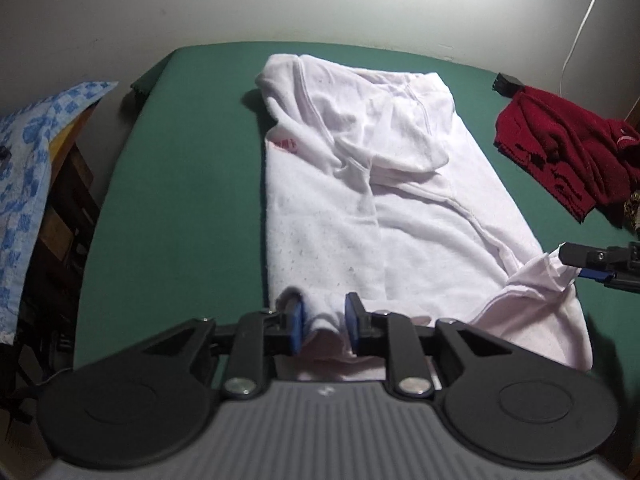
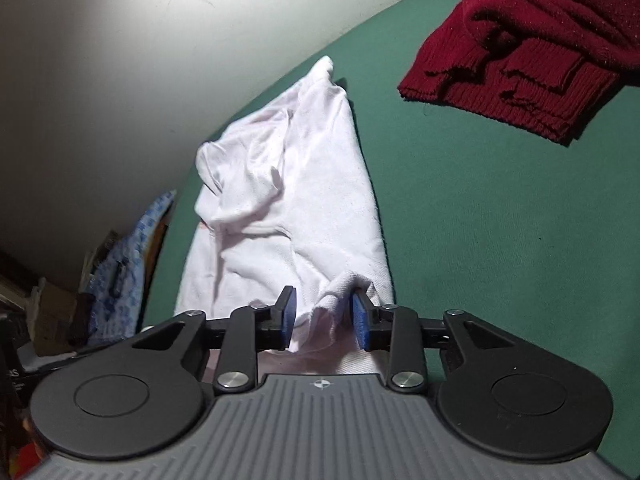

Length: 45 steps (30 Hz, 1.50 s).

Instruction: Fold clothes

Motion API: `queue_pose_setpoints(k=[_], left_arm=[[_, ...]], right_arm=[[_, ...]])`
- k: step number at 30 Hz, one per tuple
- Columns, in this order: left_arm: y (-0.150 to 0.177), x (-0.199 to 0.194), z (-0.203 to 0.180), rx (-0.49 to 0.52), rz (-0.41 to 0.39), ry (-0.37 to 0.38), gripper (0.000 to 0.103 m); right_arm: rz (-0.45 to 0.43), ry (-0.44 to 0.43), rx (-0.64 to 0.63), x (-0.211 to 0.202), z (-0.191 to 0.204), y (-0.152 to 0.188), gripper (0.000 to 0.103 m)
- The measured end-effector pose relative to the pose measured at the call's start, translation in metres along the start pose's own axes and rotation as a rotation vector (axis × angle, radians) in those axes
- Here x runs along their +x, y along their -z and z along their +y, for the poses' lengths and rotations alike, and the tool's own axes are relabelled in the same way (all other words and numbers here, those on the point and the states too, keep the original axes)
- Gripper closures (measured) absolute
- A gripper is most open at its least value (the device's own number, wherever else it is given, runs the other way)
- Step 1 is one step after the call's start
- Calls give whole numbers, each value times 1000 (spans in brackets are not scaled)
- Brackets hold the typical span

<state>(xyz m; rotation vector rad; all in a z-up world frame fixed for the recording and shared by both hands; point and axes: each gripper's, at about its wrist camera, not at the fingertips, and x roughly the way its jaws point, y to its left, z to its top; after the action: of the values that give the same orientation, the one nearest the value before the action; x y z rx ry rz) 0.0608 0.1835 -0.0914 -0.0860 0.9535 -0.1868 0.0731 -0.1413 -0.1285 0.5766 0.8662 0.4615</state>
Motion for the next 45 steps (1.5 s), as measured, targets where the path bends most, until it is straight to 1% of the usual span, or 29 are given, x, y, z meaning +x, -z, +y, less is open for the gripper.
queue_pose_setpoints(k=[1, 3, 5, 6, 7, 8, 9, 12, 13, 15, 16, 17, 19, 20, 22, 24, 26, 27, 28, 30, 32, 33, 35, 36, 37, 41, 42, 44, 45], left_arm=[[-1, -7, 3, -14, -21, 0, 75], [0, -21, 9, -36, -63, -22, 61], [3, -32, 14, -42, -90, -46, 58], [5, -36, 15, -36, -95, -57, 58], [8, -40, 14, -17, -98, -70, 58], [11, -43, 12, 2, -100, -74, 58], [14, -44, 9, 16, -96, -68, 57], [20, -38, -7, 79, -52, -10, 56], [20, -33, -15, 106, -49, -7, 55], [16, -18, -27, 136, -58, -17, 54], [14, -11, -33, 150, -63, -21, 51], [11, -1, -35, 152, -68, -51, 47], [3, 22, -36, 159, -56, -143, 49], [-1, 30, -33, 147, -55, -182, 51], [-8, 41, -22, 108, -60, -247, 51], [-11, 41, -10, 79, -52, -244, 49], [-8, 27, -4, 71, -78, -220, 50], [-5, 17, -2, 71, -97, -208, 49], [0, 7, -2, 75, -115, -192, 48], [13, -10, 0, 69, -127, -156, 45], [27, -21, 0, 58, -113, -118, 44], [34, -24, -1, 62, -95, -103, 44], [50, -27, -10, 94, -64, -81, 44], [56, -27, -15, 118, -50, -84, 44], [62, -27, -20, 139, -39, -95, 44], [88, -22, -27, 188, 15, -148, 44], [93, -25, -26, 184, 0, -154, 44], [99, -29, -27, 187, -6, -159, 44], [100, -31, -28, 191, -8, -162, 47]], right_arm=[[-13, -25, -14, -5, 3, -1, 70], [-55, -26, -137, -19, 19, -2, 70], [-56, 14, -304, -27, 35, 3, 68], [-40, 38, -384, -27, 41, 7, 64], [-20, 63, -435, -22, 45, 10, 63], [-20, 87, -447, -16, 45, 9, 64], [-21, 111, -460, -9, 46, 9, 67], [-21, 184, -496, 10, 47, 8, 81], [-21, 208, -508, 17, 47, 7, 87], [-22, 256, -533, 30, 48, 6, 90], [-22, 281, -545, 36, 49, 6, 90], [-22, 305, -557, 42, 49, 5, 90], [-22, 354, -580, 55, 50, 4, 90], [-22, 378, -592, 62, 50, 4, 90], [-21, 413, -610, 73, 51, 4, 90], [-13, 384, -602, 72, 51, 5, 89], [-4, 354, -593, 72, 52, 6, 88], [0, 340, -589, 72, 52, 7, 83], [5, 325, -585, 72, 52, 7, 74], [13, 296, -576, 72, 52, 9, 69], [22, 267, -567, 72, 53, 10, 71], [26, 252, -563, 72, 53, 11, 75], [34, 223, -554, 72, 53, 12, 86], [39, 209, -549, 72, 54, 12, 99], [43, 194, -545, 72, 54, 13, 103], [25, 166, -538, 60, 58, 17, 103], [14, 164, -538, 55, 59, 18, 103], [-7, 160, -537, 44, 63, 21, 93], [-18, 158, -537, 39, 64, 22, 88]])
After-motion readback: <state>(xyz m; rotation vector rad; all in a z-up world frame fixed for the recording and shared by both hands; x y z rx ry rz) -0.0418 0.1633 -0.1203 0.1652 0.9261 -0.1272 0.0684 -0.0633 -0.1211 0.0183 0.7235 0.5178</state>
